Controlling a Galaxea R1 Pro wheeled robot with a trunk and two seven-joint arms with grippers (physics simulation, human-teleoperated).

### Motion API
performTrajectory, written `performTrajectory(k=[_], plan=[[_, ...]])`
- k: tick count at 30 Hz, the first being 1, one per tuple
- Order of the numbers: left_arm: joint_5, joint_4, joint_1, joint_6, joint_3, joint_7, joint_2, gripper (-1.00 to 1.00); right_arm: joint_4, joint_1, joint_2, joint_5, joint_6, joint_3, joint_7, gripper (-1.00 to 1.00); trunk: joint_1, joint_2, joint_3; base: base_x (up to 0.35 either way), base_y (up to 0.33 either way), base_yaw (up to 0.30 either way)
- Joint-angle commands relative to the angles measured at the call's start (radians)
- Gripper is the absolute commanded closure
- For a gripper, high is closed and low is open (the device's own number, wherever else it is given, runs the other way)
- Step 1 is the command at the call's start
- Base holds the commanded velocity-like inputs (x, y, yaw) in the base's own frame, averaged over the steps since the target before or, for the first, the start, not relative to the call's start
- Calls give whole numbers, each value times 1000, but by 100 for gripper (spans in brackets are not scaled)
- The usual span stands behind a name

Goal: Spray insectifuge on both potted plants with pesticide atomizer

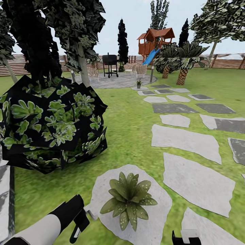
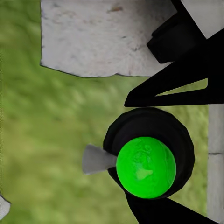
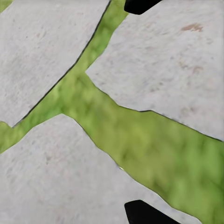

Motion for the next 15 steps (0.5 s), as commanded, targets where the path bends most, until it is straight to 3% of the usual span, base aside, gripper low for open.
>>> performTrajectory(k=[1, 8, 15], plan=[[-11, -3, 0, 1, -2, -10, 1, 100, 1, -1, 0, 10, -1, -3, -6, -100, 0, 0, -1, 1, 1, -106], [-10, -1, 0, 1, -2, -10, 1, 100, 1, -1, 0, 10, -1, -3, -6, -100, 0, 0, 3, -7, 8, -220], [-10, -2, 0, 1, -3, -10, -1, 100, 1, -1, 0, 10, -1, -3, -6, -100, 0, 0, 7, -187, 204, -243]])
